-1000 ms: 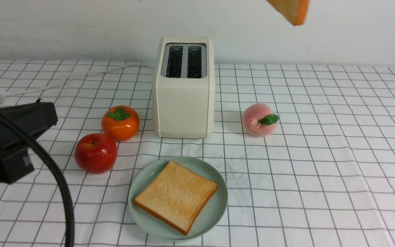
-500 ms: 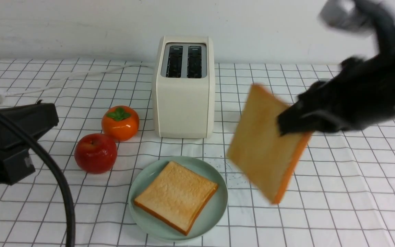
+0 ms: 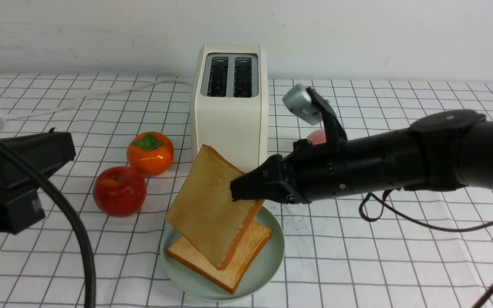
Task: Take toasted bread from bread machine on white checkered table place on plate.
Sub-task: 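Place the held slice of bread on top of the slice on the plate with the right gripper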
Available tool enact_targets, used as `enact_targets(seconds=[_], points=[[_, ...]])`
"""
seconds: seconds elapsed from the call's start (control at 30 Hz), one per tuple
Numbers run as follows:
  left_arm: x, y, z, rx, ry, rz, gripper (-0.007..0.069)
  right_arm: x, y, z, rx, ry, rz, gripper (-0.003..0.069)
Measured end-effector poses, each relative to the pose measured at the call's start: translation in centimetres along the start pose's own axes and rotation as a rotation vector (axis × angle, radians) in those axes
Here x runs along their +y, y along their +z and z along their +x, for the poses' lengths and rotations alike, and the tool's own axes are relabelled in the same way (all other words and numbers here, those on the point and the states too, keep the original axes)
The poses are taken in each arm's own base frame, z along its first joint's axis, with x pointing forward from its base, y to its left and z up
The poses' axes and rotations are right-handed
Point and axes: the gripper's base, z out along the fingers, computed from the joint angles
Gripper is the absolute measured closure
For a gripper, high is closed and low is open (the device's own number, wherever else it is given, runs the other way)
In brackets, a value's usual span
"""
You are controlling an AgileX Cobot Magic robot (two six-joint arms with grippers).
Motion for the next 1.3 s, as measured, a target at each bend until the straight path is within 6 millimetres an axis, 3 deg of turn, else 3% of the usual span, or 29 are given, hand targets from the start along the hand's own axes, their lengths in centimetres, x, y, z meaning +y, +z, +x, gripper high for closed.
enact_targets(seconds=[0.27,0.5,0.77,0.9,1.03,1.3], points=[[0.0,0.0,0.0,0.0,0.0,0.0,0.0626,-2.8,2.1,0.9,0.005,0.006,0.019,0.0552],[0.0,0.0,0.0,0.0,0.0,0.0,0.0624,-3.9,2.5,1.1,-0.002,-0.011,0.08,0.0522],[0.0,0.0,0.0,0.0,0.0,0.0,0.0621,-4.6,2.6,1.2,0.013,-0.043,0.138,0.0179],[0.0,0.0,0.0,0.0,0.0,0.0,0.062,-4.1,1.9,1.3,0.059,-0.071,0.167,0.0113],[0.0,0.0,-0.1,-0.006,0.0,-0.004,0.0617,-2.9,0.5,1.2,0.113,-0.09,0.211,0.0121],[0.1,0.0,-0.1,-0.014,0.0,-0.009,0.0617,-0.2,-3.0,1.7,0.276,-0.087,0.315,0.0219]])
